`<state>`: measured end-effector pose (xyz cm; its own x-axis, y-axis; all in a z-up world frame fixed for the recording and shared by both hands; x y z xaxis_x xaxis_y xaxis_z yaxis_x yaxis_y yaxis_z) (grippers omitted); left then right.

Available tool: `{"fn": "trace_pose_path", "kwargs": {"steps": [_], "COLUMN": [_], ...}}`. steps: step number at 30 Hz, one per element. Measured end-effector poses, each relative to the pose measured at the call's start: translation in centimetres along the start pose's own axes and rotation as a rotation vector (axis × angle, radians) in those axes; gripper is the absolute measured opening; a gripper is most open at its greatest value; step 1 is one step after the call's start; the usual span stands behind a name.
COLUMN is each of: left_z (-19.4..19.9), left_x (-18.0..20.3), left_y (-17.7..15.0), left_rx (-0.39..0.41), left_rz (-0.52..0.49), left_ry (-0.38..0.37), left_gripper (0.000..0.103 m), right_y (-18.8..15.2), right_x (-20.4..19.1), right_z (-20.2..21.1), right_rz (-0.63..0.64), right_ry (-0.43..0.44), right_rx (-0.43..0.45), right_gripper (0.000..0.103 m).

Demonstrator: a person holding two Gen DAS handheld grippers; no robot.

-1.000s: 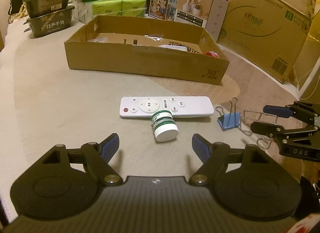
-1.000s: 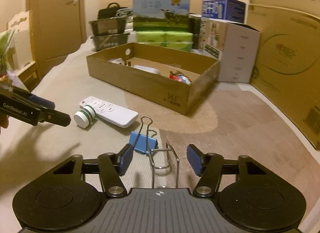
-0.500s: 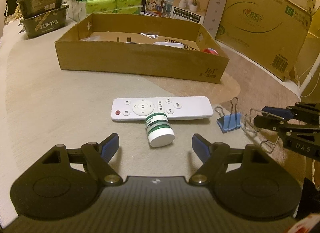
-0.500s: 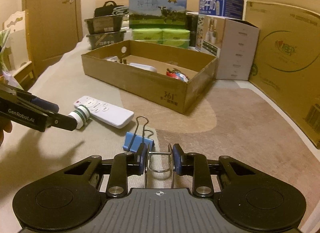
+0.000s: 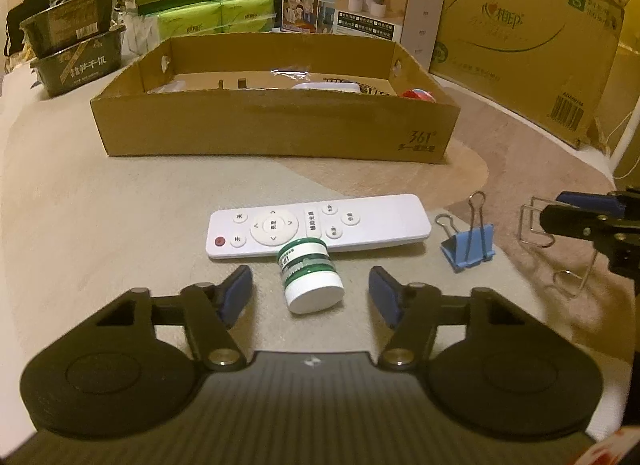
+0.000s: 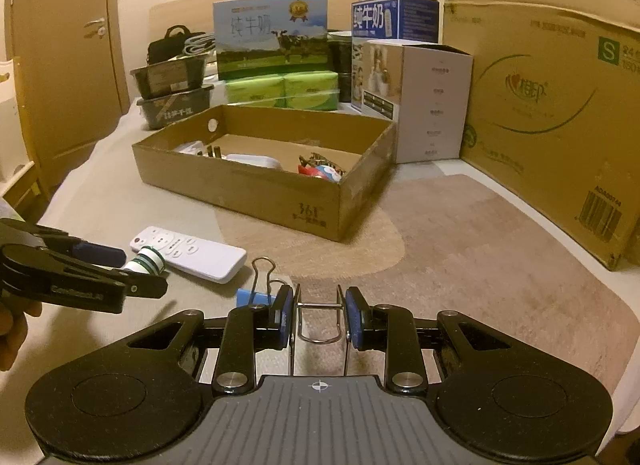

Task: Organize rigid objects
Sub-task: 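Grasp the green-white pill bottle with the left tool while the right grasps the wire stand, then carry the pill bottle and wire stand over the tray with both tools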

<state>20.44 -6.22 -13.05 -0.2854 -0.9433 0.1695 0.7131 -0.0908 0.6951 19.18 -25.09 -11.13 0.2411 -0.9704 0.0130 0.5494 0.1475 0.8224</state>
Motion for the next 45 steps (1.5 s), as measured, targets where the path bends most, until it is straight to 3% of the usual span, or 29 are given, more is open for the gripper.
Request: {"fn": "trace_pose_path", "kwargs": {"steps": [7,17,29,45], "left_z": [-0.5,1.2,3.8,5.3], "left_x": [-0.3,-0.6,-0.9,-2.6], "left_y": [-0.1,-0.3,1.7,9.9], "left_rx": [-0.005,-0.009,0.041,0.123], "left_rz": [-0.015,-0.018,-0.021,-0.075], "left_ry": [0.020,0.010,-0.005,-0.031], "left_gripper": [0.029,0.028,0.027,0.027], "right_y": [-0.2,0.0,2.7,9.5], "right_x": [0.4,0.4,-1.4,-3.4], "right_z": [-0.3,0.3,1.8,0.7], "right_rz": [-0.016,-0.031,-0.020,-0.036], "right_ry": [-0.023,-0.038,-0.031,-0.009], "right_rx": [-0.020,-0.023,0.030,0.092], "right_gripper": [0.028,0.028,0.028,0.028]}}
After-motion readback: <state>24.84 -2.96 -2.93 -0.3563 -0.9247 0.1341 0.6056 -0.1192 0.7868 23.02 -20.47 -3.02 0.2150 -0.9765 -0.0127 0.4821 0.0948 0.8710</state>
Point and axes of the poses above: each gripper's, at about its wrist camera, not at the fingertips, and z roughly against the way its jaws point, x to its right, y to its top, the point moved 8 cm from there along -z, roughly the way its jaws point, and after that the axes turned 10 degrees about -y, right-handed, at the moved point
